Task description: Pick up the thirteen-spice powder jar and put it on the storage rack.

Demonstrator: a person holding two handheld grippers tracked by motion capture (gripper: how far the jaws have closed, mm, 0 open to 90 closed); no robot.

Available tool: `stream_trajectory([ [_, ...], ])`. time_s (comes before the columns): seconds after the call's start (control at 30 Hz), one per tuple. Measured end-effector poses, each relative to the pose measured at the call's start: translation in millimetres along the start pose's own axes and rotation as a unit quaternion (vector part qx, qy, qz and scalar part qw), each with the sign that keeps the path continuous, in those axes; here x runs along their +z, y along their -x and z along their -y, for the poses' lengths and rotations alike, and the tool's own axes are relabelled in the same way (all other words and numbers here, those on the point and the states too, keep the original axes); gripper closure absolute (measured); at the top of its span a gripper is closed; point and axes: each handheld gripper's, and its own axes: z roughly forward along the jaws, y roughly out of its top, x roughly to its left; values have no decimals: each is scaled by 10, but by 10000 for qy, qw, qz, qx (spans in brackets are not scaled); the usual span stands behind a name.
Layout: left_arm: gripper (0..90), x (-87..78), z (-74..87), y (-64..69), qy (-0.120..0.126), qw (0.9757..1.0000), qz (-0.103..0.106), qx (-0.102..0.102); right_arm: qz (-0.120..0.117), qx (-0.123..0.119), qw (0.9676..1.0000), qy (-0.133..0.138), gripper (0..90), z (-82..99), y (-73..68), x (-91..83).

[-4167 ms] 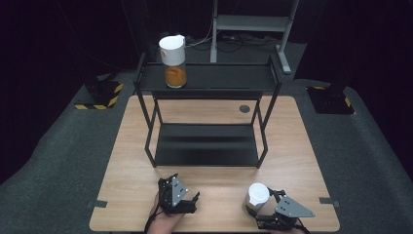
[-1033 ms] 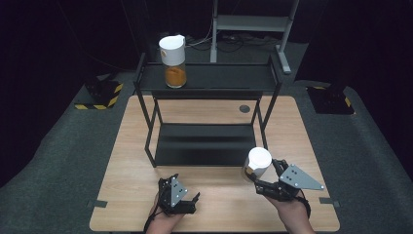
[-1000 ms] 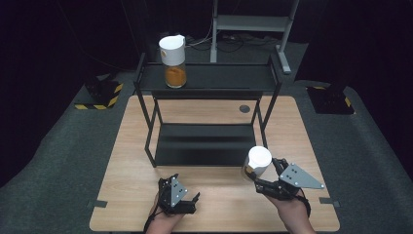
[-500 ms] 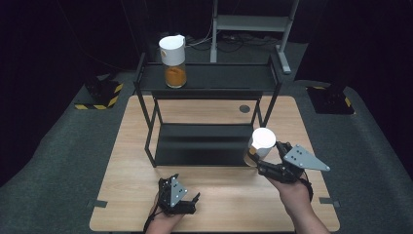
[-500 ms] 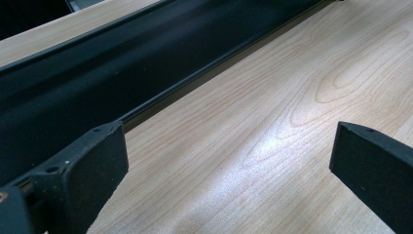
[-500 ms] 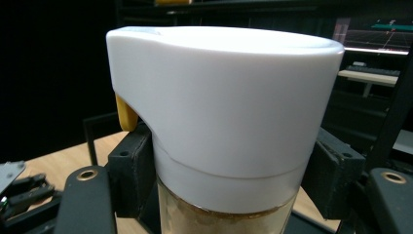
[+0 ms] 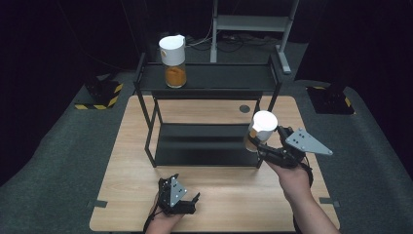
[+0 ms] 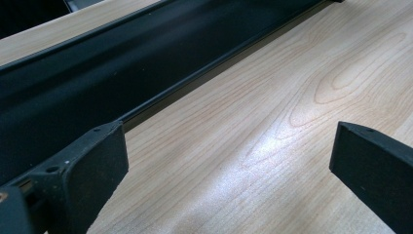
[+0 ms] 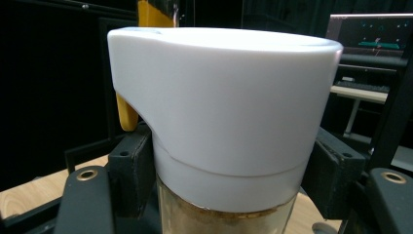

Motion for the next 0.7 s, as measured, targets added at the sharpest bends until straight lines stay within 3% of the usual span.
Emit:
stream_trajectory([
  [0.7,10,-2,13,-20,36,10000,39,-46,114,-131,9994,304,298,-390,52,212],
])
